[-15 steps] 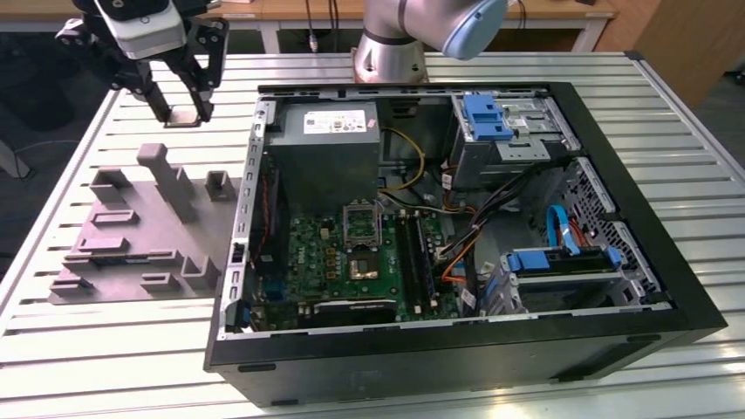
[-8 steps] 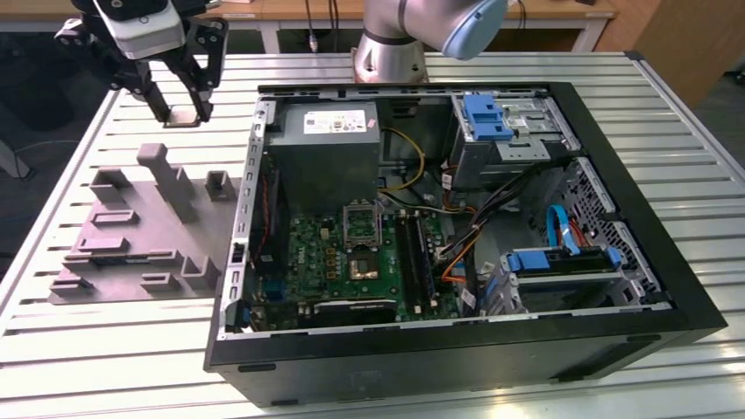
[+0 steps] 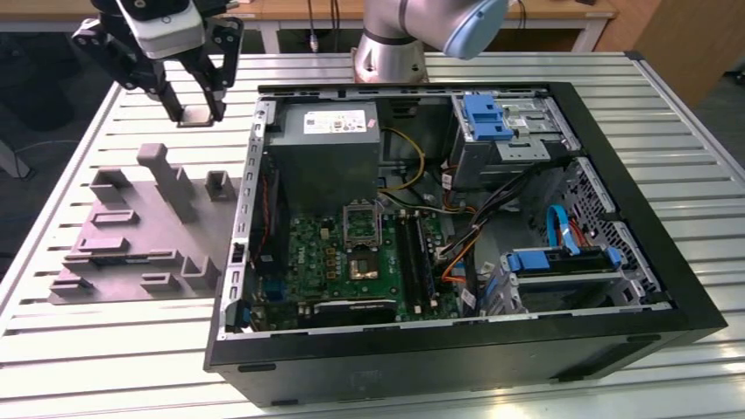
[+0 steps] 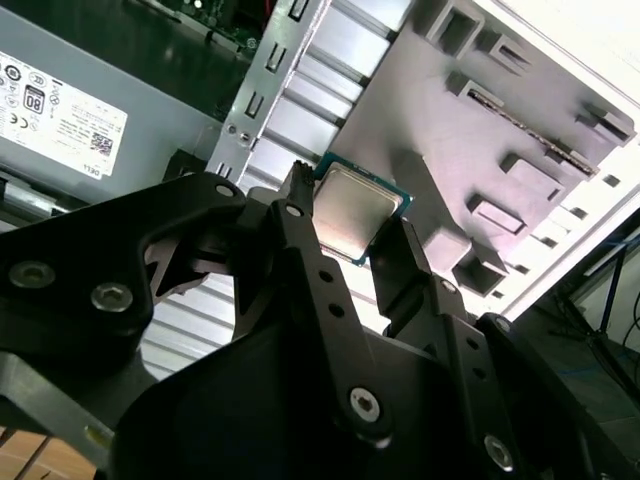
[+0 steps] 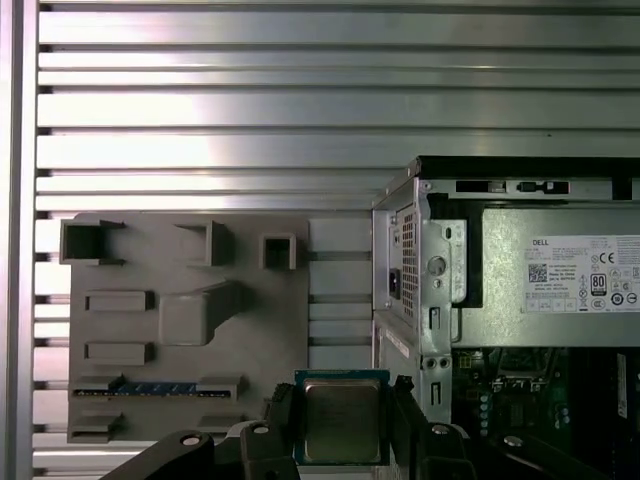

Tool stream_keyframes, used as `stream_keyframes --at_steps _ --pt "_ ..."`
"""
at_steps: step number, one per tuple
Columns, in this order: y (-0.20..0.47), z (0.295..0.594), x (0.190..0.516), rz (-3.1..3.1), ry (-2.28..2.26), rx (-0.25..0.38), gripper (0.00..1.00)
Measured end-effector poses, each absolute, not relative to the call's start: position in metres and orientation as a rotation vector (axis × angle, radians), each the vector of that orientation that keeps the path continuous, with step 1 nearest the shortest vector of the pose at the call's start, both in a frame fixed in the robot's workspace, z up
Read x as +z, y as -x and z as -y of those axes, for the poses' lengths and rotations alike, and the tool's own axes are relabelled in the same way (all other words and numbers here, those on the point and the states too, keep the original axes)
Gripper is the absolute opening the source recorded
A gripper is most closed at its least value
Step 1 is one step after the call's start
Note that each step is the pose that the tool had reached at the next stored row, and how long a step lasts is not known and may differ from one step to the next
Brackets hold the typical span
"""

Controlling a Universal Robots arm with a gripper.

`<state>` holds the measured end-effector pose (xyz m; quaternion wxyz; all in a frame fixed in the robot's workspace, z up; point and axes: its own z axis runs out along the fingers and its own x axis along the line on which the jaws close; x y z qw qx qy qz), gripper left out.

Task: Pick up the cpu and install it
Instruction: 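Pick up the cpu and move it towards the insertion slot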

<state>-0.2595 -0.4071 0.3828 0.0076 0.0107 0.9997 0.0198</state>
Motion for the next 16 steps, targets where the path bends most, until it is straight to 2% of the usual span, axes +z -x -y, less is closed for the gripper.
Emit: stream_keyframes --at_steps 16 --pt "0.22 0.407 0.382 -3.125 -0.033 0.062 0.47"
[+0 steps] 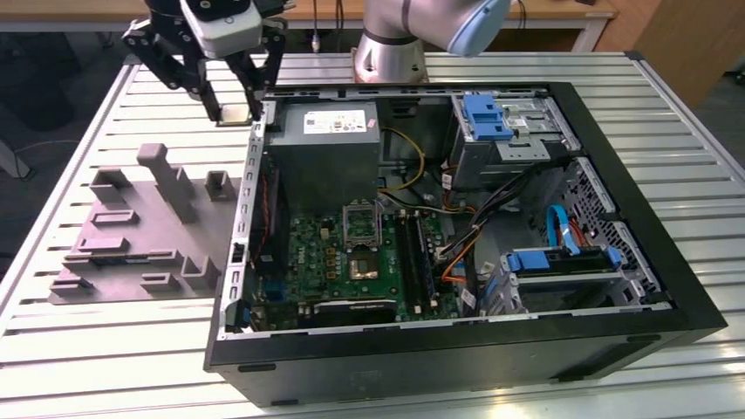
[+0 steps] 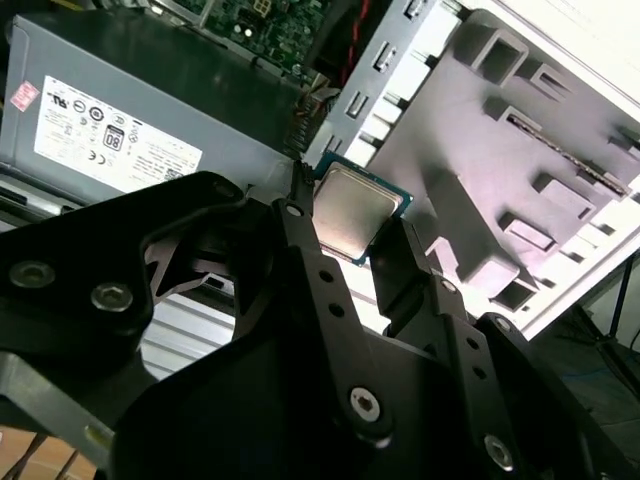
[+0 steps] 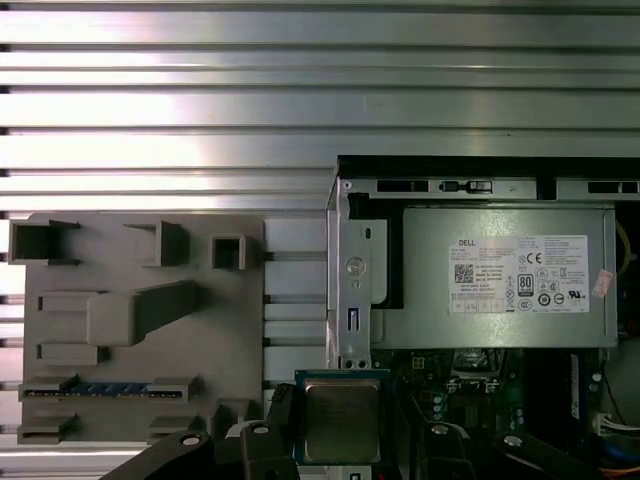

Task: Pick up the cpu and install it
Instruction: 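Pick up the cpu and move it towards the insertion slot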

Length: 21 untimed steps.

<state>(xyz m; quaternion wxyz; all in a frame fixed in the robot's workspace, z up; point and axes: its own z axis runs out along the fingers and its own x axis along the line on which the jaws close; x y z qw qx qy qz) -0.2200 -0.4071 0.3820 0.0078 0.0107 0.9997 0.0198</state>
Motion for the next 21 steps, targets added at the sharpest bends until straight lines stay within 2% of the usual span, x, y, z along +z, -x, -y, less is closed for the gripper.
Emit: stream_keyframes --at_steps 21 --pt "0.171 0.407 0.382 -3.125 -0.034 0.062 0.47"
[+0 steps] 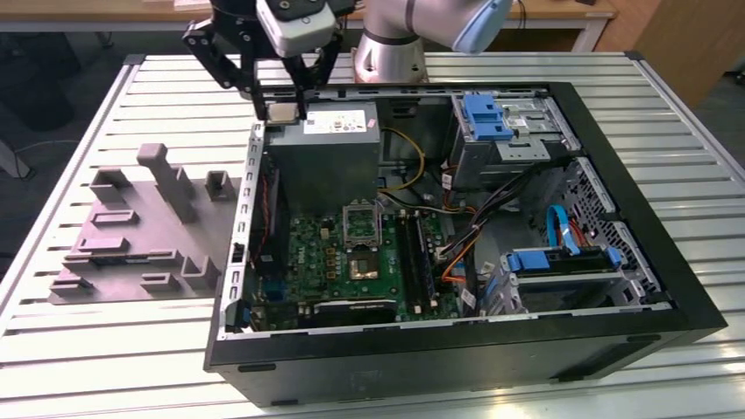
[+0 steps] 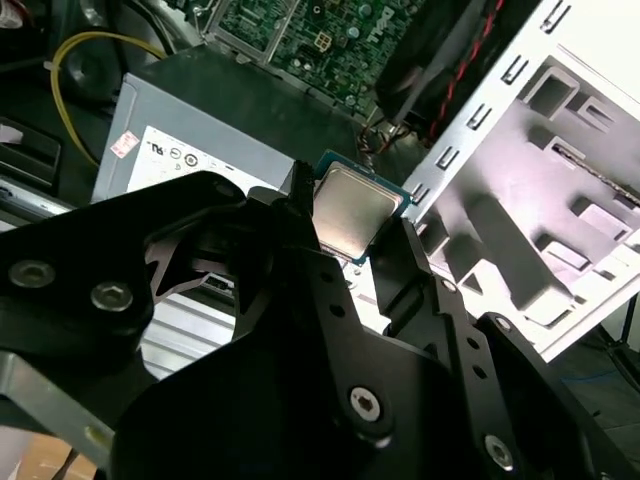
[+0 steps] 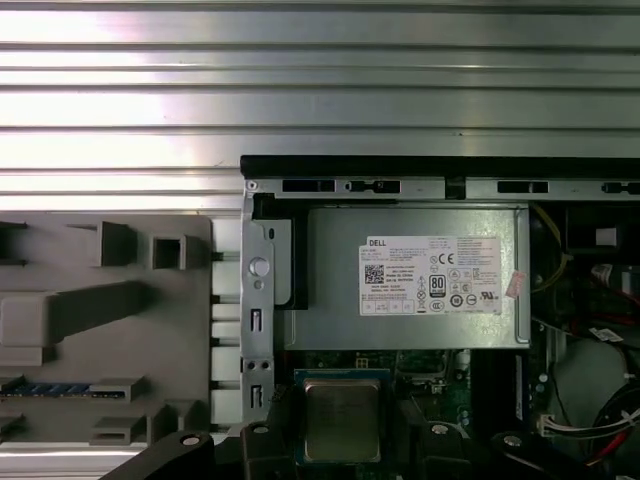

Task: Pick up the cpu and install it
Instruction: 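Pick up the cpu and move it towards the insertion slot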

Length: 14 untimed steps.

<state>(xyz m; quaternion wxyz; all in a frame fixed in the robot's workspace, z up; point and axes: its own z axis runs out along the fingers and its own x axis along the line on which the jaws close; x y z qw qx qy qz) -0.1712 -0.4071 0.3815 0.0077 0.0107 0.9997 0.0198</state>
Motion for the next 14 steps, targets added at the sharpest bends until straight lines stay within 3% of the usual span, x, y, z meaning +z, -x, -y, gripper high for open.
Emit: stream_keyframes --at_steps 14 --pt "0.14 0.407 0.381 -3.125 -0.034 0.062 0.47"
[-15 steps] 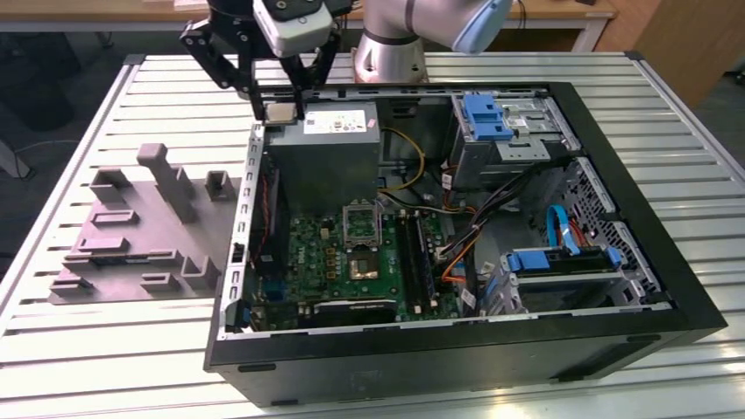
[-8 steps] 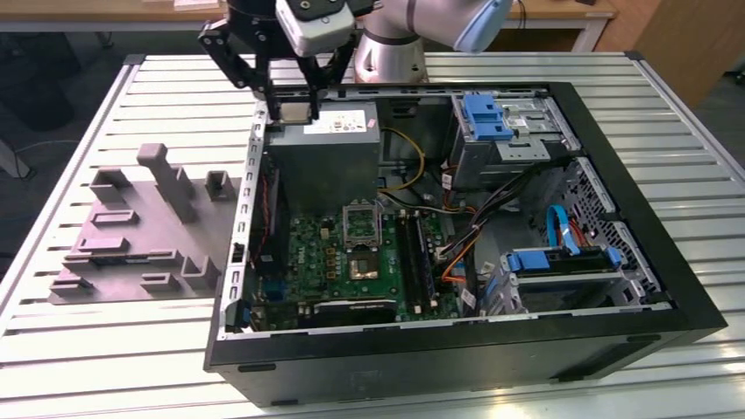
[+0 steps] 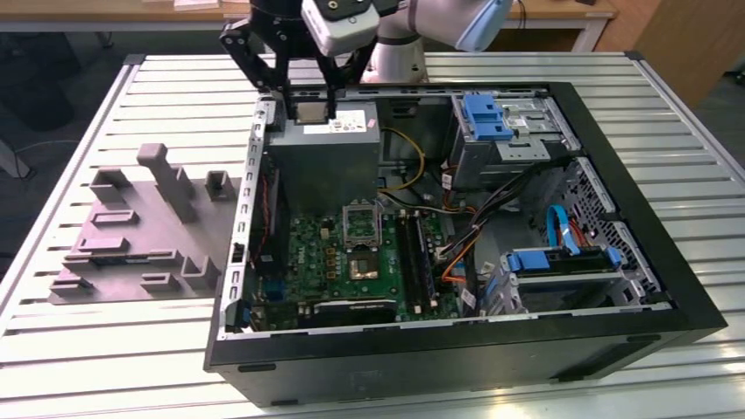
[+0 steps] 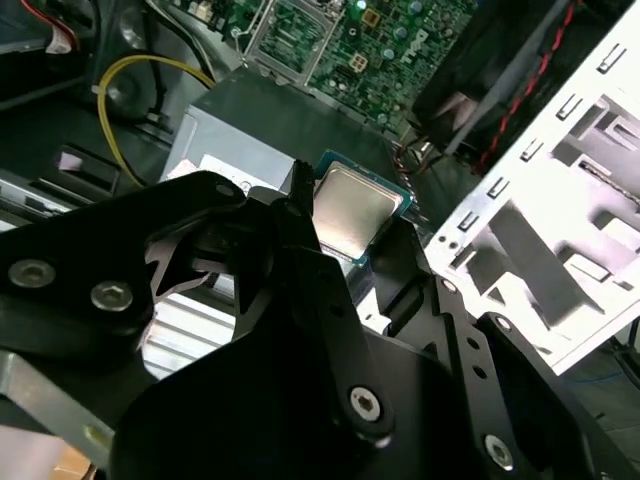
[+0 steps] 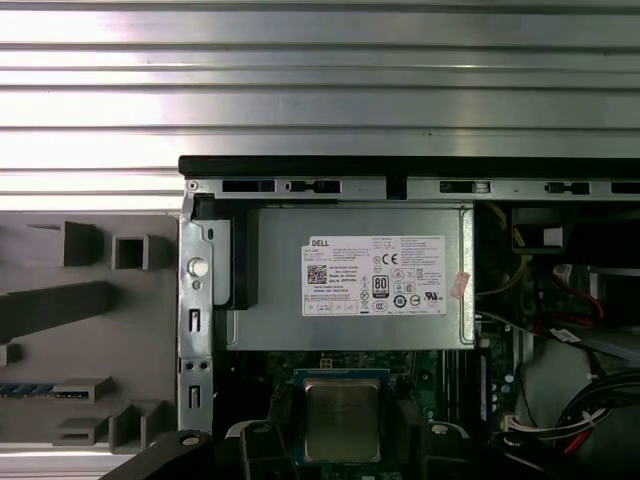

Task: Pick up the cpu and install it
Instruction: 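Pick up the cpu and move it towards the insertion slot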

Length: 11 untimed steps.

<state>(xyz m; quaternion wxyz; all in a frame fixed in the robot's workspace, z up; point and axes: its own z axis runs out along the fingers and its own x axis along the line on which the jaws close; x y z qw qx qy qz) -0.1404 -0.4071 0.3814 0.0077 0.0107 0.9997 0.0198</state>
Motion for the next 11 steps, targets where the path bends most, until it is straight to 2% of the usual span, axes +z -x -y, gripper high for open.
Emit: stream_keyframes --at_steps 11 --pt "0.116 0.407 0.381 -3.125 -0.033 0.062 0.47"
